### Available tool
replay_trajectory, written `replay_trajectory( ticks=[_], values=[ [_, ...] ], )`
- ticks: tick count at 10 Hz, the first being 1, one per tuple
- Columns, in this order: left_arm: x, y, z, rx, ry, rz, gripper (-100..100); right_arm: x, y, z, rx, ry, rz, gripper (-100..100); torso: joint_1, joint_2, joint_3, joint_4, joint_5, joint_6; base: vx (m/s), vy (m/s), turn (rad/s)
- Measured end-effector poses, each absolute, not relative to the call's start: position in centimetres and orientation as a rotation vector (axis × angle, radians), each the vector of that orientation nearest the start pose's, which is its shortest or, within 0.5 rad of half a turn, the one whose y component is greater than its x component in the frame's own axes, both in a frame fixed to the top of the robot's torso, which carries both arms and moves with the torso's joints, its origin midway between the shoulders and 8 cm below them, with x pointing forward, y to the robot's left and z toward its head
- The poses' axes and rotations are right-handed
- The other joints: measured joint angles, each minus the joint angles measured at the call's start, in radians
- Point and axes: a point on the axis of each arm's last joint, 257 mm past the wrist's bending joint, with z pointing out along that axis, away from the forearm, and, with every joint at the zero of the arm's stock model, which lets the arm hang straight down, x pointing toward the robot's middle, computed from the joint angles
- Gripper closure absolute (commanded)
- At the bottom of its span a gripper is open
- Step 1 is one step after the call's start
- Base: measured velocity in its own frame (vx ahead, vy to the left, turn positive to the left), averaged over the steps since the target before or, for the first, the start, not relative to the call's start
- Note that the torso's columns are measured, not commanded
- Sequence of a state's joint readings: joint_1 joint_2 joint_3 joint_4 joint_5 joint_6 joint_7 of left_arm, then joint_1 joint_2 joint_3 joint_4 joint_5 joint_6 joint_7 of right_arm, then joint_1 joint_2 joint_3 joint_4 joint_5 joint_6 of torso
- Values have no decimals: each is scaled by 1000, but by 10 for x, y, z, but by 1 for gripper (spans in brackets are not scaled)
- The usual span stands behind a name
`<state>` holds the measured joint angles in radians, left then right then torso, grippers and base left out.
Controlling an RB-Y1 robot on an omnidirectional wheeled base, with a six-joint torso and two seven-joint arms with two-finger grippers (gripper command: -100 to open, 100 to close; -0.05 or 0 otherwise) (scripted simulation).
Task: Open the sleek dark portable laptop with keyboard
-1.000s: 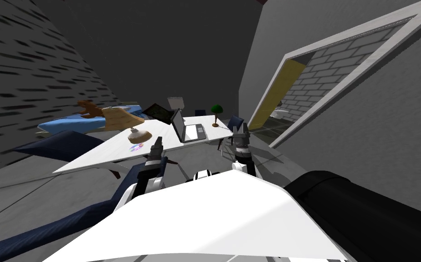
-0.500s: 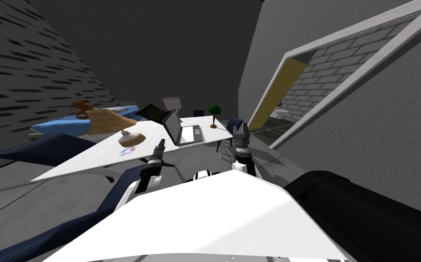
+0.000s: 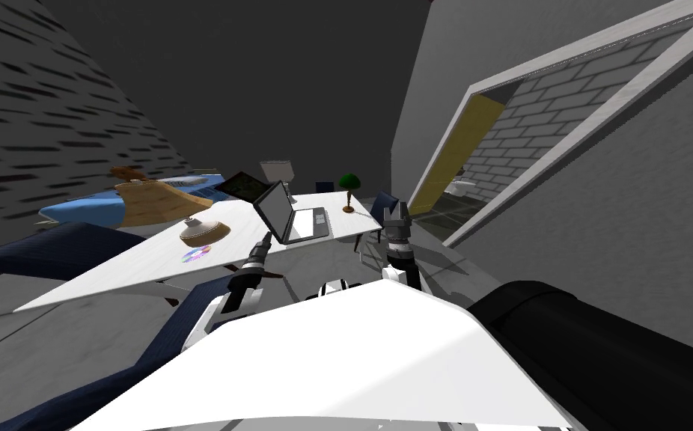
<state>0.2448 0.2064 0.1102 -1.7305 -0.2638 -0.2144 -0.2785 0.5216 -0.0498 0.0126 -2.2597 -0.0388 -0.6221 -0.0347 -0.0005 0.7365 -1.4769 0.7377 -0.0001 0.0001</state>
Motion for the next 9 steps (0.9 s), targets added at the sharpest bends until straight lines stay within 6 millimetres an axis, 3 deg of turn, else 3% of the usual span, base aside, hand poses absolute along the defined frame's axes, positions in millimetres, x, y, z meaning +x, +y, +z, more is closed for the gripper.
replay_trajectory(
  ticks=[4, 6, 7, 9],
  values=[
    [476, 374, -231, -579, 1438, -450, -100, 325, -275, 31, 595, 563, 1385, 0, 2, 2, 1, 0, 0, 0, 59, -99, 0],
    [479, 377, -227, -577, 1439, -441, -100, 325, -275, 31, 595, 563, 1385, 0, 5, 0, 0, 0, 1, 0, 71, 1, -29],
    [479, 377, -227, -578, 1440, -439, 100, 325, -275, 31, 595, 563, 1385, 0, 3, 2, 1, 0, 1, 0, 8, 1, 6],
    [476, 380, -228, -543, 1454, -402, 100, 325, -275, 31, 595, 563, 1385, 0, -1, 4, 2, 2, 1, 0, 28, -53, 28]
  ],
)
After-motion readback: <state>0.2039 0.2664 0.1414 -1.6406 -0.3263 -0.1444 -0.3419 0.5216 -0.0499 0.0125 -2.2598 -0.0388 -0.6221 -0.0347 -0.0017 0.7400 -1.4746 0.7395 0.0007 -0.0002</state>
